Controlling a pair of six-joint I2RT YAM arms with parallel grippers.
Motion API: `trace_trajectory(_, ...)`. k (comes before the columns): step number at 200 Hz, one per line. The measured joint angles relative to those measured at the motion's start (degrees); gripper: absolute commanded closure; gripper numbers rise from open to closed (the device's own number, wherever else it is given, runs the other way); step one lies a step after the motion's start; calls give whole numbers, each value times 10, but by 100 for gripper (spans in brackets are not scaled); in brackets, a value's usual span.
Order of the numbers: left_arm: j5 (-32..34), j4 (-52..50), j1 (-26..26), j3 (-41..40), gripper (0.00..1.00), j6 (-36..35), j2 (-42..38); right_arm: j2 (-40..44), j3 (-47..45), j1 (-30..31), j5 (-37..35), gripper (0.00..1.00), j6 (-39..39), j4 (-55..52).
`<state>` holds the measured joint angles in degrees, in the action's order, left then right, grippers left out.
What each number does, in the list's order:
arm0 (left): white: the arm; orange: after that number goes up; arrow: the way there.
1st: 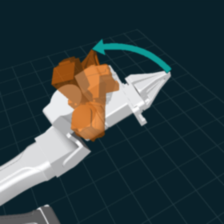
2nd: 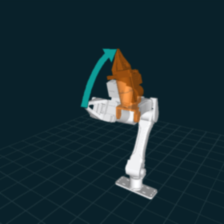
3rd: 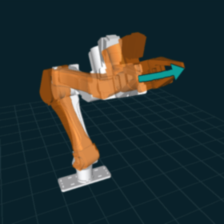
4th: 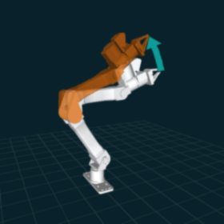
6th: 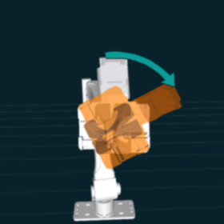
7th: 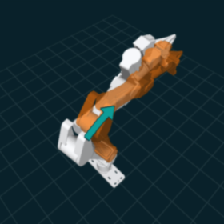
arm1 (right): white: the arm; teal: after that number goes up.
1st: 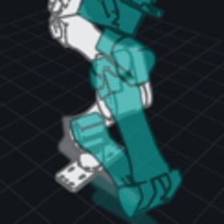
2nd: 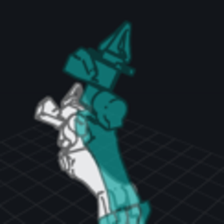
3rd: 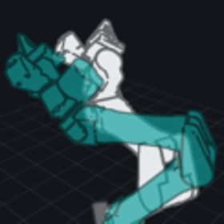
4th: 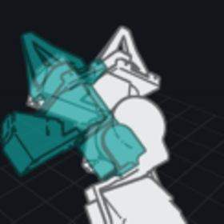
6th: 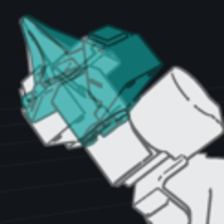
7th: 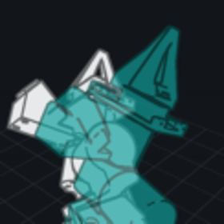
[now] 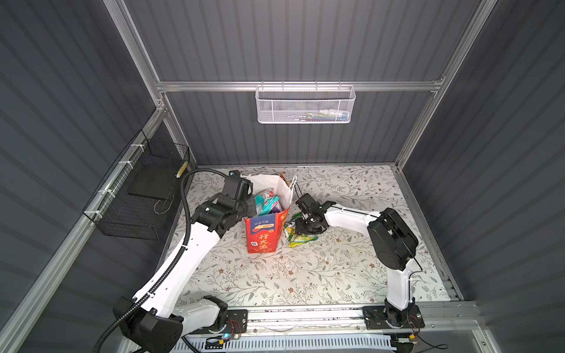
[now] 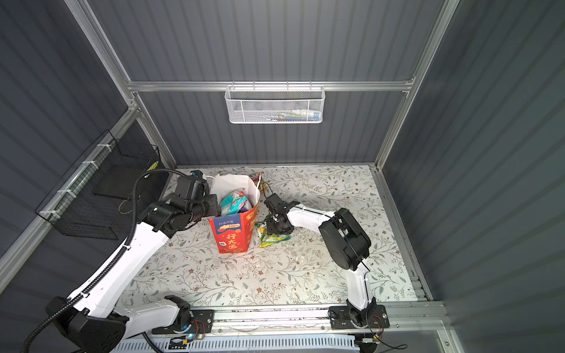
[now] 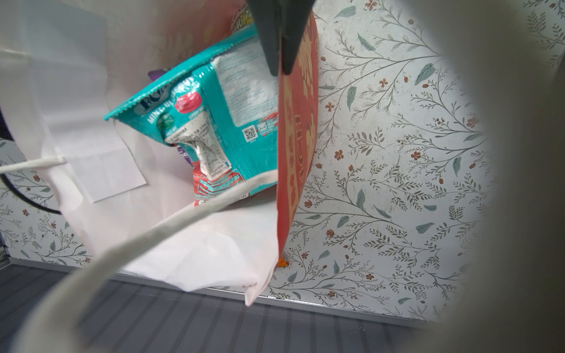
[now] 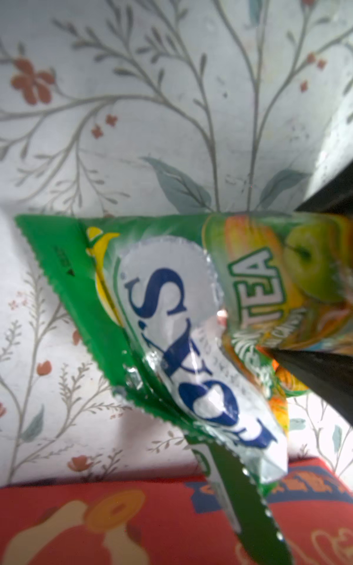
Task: Place the snacks into the paper bag
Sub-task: Pick up the snack at the center of the table.
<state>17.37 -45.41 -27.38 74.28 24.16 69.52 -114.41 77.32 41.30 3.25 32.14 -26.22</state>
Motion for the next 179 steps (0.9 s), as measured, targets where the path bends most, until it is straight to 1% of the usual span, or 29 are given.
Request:
trace_trajectory(35,0,0,0,0,100,0,0,20,-27,0,2,54,4,15)
trace_trajectory(63,0,0,0,0,100,0,0,44,-55,-3,10,63,10,22)
trace_trajectory(89,0,0,0,0,100,0,0,76,-90,-10,17,67,16,31)
trace_trajectory(118,0,0,0,0,100,0,0,121,-133,-20,20,69,24,32)
trace_trajectory(179,0,0,0,0,100,0,0,252,-198,-32,19,69,34,39)
